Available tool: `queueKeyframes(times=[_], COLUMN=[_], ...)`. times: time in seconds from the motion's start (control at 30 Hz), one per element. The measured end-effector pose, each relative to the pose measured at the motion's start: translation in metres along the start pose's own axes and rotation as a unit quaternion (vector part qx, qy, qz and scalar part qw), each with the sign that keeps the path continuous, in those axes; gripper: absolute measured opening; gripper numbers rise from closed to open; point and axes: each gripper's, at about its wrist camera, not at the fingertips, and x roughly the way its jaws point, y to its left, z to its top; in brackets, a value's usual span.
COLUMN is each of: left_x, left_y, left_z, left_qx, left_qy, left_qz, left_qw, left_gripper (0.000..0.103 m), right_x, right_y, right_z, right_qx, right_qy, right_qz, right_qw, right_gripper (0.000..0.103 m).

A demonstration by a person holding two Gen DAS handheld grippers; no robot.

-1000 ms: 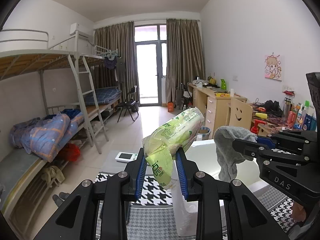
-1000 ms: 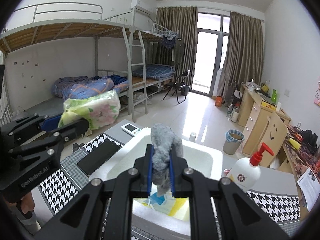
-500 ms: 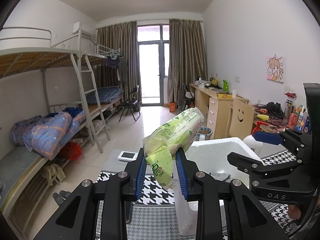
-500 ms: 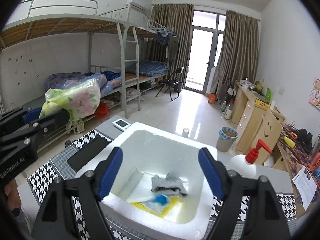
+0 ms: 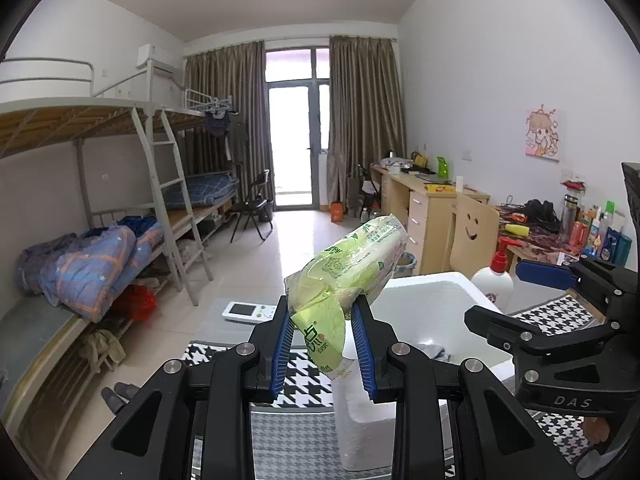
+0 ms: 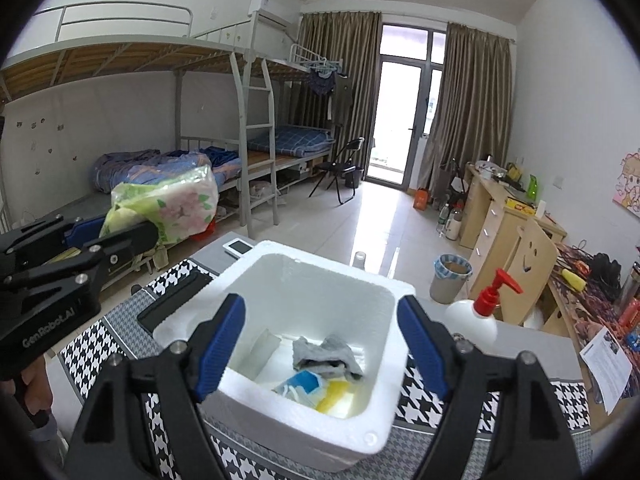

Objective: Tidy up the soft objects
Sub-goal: 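Lower the wet-wipe packet into the foam box and open the left tool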

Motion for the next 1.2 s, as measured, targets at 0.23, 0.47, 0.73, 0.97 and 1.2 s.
queueKeyframes(times=[0.23,0.47,0.73,0.97,1.2], left_x=[0.003,0.009,0.024,0.037,0.048], left_y=[-0.012,-0.027,-0.049,-0.061,-0.067], left_z=[0.001,0.004,0.004,0.001,0.004], left_qx=[0.005,0.014,0.020,0.019,0.019], left_qy=[0.002,0.005,0.016,0.030,0.037], left_qz=[-0.014,-0.033,-0.058,-0.066,-0.057], left_qw=[0.9999,0.9993,0.9980,0.9972,0.9975], left_gripper=[0.031,0.031,0.031,0.031,0.031], right_x=[-0.015,-0.029,-0.040,-0.044,-0.042], right_y=[-0.020,-0.039,-0.059,-0.072,-0.076], right_z=[-0.007,-0.017,-0.029,-0.037,-0.042], right_qx=[0.016,0.033,0.054,0.066,0.068], right_qy=[-0.006,-0.012,-0.010,-0.010,-0.005], right_qz=[-0.013,-0.030,-0.049,-0.054,-0.056], right_qw=[1.000,0.999,0.997,0.996,0.996], right_gripper=[0.082,0.082,0.082,0.082,0.082])
